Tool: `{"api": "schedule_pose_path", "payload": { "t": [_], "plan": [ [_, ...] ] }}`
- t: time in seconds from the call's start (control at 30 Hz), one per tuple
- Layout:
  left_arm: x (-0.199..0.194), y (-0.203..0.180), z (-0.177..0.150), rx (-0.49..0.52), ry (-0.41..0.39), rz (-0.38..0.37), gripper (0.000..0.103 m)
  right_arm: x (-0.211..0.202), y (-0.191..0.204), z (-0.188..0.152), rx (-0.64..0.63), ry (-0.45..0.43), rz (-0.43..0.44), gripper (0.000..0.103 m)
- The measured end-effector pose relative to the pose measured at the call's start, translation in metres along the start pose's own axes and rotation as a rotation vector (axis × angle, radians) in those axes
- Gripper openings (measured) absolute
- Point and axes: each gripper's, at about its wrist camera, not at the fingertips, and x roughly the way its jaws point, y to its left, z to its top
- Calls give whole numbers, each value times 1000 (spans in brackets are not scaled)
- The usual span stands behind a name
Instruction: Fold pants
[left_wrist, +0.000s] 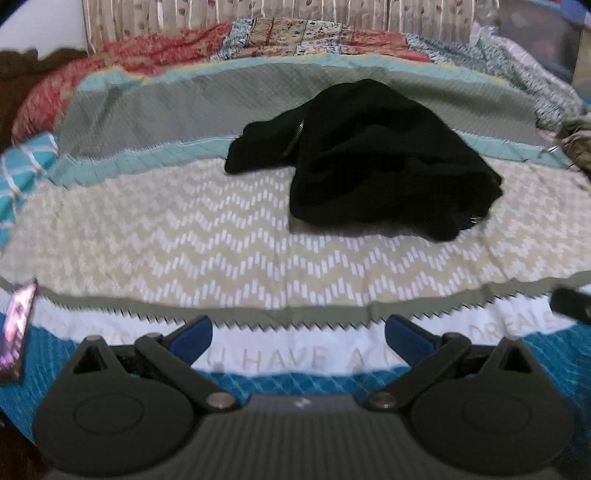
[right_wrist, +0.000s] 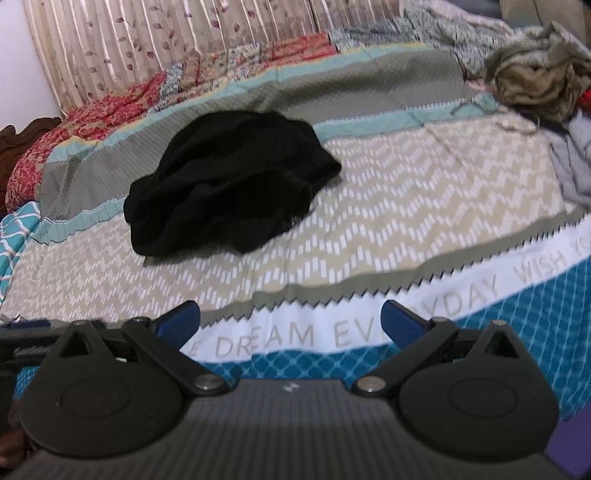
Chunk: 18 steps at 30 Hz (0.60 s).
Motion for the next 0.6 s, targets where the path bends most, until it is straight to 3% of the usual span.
{"api": "schedule_pose_path", "payload": {
  "t": [0.13,0.17,0.23,0.37,0.53,0.57,0.6],
  "plan": [
    [-5,23,-18,-132,90,-119,103,0,-5,8,-47,-81,17,101],
    [-6,30,-19,-173,89,-151,103,2,-6,12,-62,-101,22,97],
    [-6,40,-19,-234,92,-224,103,12,-7,26,-99,-130,30,77],
    [-1,41,-10,-198,63,-199,103,59,-9,54,-187,-165,31,74],
    [1,50,8,-182,47,-215,102,138,-25,81,-143,-62,65,74],
    [2,53,13,-186,49,-225,99,147,-26,85,-128,-36,103,55],
    [1,58,18,-195,46,-238,98,152,-25,87,-111,-7,154,17]
  ]
}}
